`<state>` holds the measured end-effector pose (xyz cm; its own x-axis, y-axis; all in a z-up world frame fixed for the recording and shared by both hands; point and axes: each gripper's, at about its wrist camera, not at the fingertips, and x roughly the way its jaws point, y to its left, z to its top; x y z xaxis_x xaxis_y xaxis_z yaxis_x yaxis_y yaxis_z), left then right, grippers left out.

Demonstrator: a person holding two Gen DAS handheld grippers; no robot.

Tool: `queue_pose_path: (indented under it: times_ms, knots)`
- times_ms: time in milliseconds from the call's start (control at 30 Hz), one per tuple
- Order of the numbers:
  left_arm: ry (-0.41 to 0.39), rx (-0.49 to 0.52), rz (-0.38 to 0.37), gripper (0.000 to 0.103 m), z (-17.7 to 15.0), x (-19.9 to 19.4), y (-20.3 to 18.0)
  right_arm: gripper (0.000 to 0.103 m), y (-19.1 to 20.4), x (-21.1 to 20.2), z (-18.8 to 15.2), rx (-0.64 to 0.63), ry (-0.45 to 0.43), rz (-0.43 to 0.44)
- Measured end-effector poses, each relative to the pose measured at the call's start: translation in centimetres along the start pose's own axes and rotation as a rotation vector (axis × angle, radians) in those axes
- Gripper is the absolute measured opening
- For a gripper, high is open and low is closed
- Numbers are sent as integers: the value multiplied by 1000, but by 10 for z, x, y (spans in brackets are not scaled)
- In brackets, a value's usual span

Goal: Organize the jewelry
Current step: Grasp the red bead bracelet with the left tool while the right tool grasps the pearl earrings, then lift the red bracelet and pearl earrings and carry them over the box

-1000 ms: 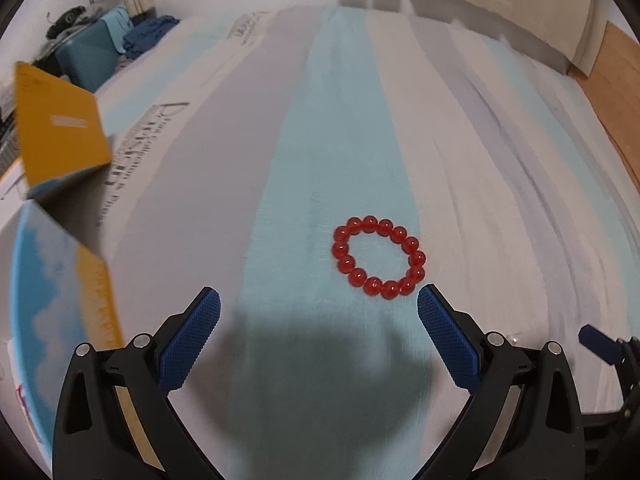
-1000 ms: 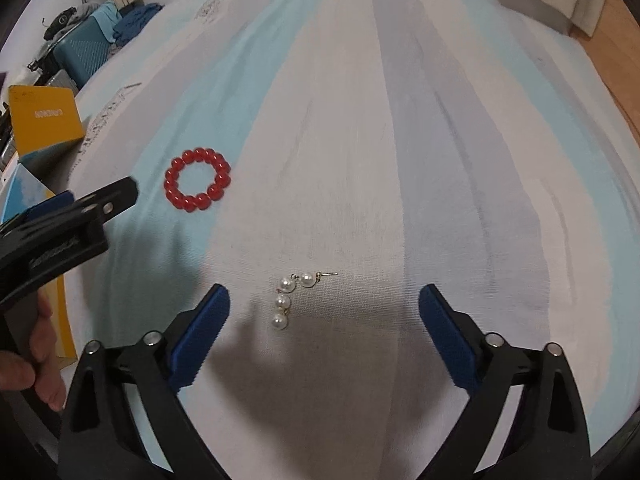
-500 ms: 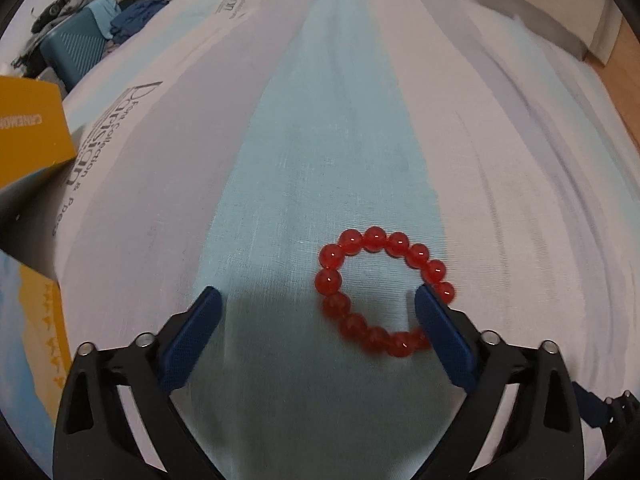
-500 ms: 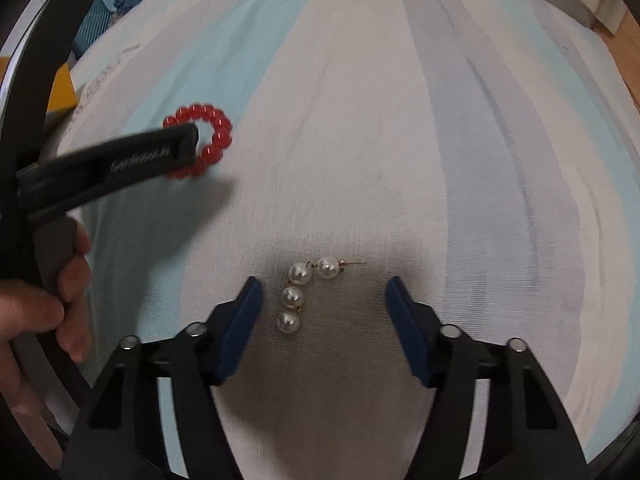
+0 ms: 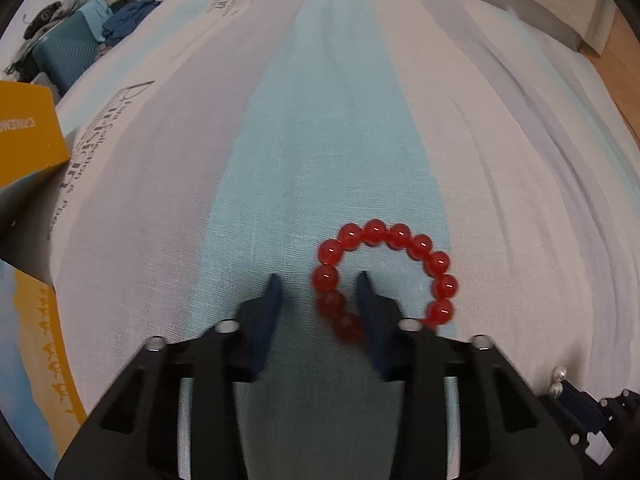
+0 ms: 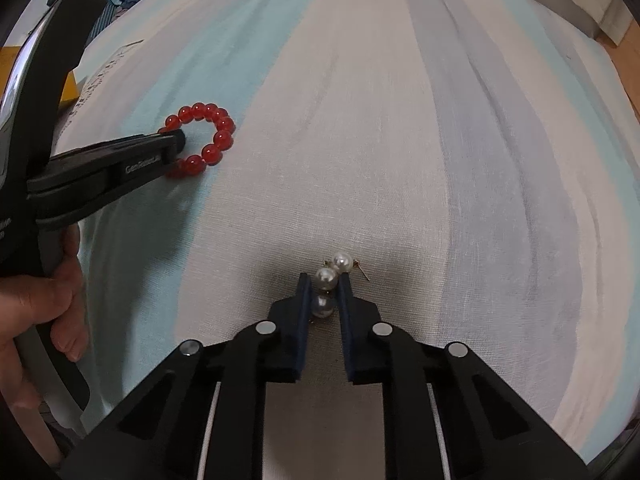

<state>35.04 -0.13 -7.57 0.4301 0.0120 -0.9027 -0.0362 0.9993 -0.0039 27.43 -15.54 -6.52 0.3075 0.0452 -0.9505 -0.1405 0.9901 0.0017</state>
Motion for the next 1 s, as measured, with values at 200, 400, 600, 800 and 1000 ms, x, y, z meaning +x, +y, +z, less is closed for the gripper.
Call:
queue_pose_path:
  times_ms: [200, 400, 600, 800, 1000]
  knots:
    - [-12, -1, -19, 15, -3, -5, 2, 11, -2, -1, 3, 9, 1, 19]
    - [-29, -5, -35, 13, -6, -18, 5, 11, -1, -3, 10, 21, -18, 36]
    - [-51, -21, -41, 13, -5, -31, 10, 11, -8, -17, 9, 31, -47, 48]
    - [-62, -37, -48, 13, -4, -39, 14, 11, -9, -21, 10, 31, -60, 51]
    - [-94, -40, -64, 13, -1, -56, 14, 11, -6, -28, 13, 35, -81, 59]
